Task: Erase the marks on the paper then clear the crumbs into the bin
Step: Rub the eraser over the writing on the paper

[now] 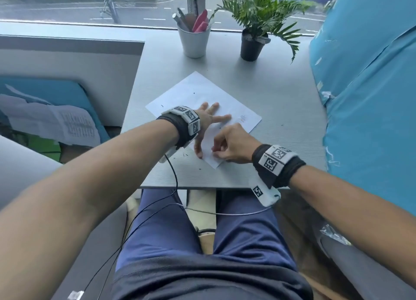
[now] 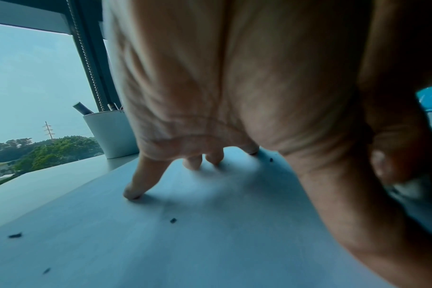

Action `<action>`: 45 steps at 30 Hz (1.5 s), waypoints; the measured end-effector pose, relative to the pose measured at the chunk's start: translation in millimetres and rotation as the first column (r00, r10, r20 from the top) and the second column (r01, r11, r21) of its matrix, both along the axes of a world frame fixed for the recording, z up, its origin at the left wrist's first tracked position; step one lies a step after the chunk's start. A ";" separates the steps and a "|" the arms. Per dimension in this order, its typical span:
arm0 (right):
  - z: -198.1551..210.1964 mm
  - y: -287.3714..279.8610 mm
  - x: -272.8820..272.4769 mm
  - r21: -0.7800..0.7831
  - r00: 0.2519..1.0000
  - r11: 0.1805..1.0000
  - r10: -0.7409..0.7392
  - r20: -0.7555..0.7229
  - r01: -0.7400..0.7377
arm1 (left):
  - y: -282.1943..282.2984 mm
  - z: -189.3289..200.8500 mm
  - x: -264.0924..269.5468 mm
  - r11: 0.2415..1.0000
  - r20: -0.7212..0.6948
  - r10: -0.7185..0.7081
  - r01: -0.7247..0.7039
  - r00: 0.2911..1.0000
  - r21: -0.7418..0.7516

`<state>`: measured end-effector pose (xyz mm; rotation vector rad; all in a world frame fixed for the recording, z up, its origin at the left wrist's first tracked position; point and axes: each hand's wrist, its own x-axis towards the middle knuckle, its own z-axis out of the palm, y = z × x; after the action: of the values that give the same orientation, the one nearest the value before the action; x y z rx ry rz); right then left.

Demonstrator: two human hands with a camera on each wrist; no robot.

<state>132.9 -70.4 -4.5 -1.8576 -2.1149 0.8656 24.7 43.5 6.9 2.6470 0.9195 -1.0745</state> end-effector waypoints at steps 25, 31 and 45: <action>-3.5 42.8 72.3 0.102 0.946 0.941 -0.323 -0.024 0.324 | 1.2 3.9 -6.8 0.997 0.020 0.012 -0.010 1.000 -0.077; -6.0 42.9 71.3 0.091 0.944 0.939 -0.329 -0.036 0.331 | 13.8 0.1 -8.9 0.984 0.189 0.106 -0.075 0.976 -0.164; -5.7 42.8 54.0 0.162 0.950 0.946 -0.299 0.095 0.281 | 9.0 -10.9 11.0 0.989 0.169 0.130 -0.114 0.977 -0.098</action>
<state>186.9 -27.7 -10.2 -2.1147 -1.8411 0.5299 35.6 52.5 -4.0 2.5276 0.9608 -0.8208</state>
